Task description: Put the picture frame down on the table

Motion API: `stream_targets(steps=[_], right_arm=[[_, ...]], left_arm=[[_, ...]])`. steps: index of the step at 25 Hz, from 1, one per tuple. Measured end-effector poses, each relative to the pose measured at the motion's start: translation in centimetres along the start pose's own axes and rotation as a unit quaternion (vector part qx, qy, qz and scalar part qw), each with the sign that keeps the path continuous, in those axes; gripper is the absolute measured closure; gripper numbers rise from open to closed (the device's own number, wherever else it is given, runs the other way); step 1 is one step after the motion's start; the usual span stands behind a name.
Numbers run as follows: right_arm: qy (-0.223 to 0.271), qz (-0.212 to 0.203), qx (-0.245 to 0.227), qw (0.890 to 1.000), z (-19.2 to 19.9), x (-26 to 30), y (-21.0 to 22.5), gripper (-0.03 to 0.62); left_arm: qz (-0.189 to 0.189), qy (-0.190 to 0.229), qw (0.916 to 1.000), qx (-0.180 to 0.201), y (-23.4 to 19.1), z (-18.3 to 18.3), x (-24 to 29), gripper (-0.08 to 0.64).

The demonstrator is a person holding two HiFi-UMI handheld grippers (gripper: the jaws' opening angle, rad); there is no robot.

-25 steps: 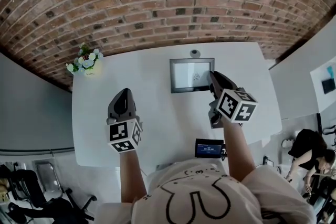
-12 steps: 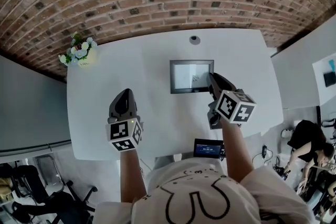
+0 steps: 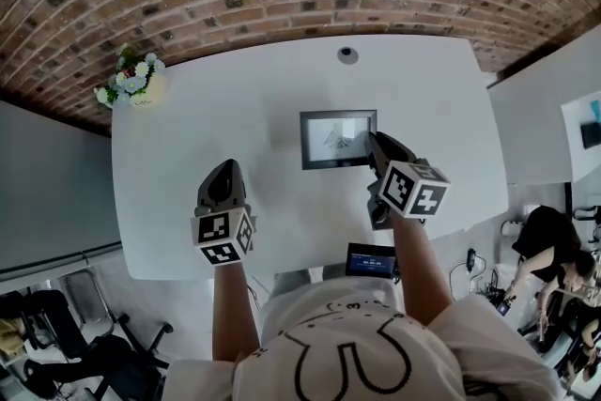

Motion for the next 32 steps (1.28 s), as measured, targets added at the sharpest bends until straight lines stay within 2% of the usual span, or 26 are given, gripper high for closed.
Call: stream_targets(steps=[4, 23, 32], right_arm=[[-0.02, 0.008, -0.006, 1.0, 0.9, 0.8, 0.2, 0.525], [-0.113, 0.03, 0.022, 0.993, 5.5, 4.2, 2.2, 0.525], [-0.145, 0.037, 0.026, 0.988, 7.3, 5.0, 2.6, 0.525]], left_arm=[[0.004, -0.019, 0.9998, -0.005, -0.3, 1.1, 0.8, 0.551], [0.021, -0.087, 0.9958, -0.018, -0.3, 4.9, 2.6, 0.551], [0.024, -0.097, 0.9947, -0.025, -0.3, 5.6, 2.6, 0.551]])
Point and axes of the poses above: the fingertips, and each gripper's own axes: x forward along the fingers, y to its right, z out of its underside, the point moved 9 cm from there along -x, backward along the fingers, and after that the axes turned 12 degrees about -y, right-handed, at the moved point
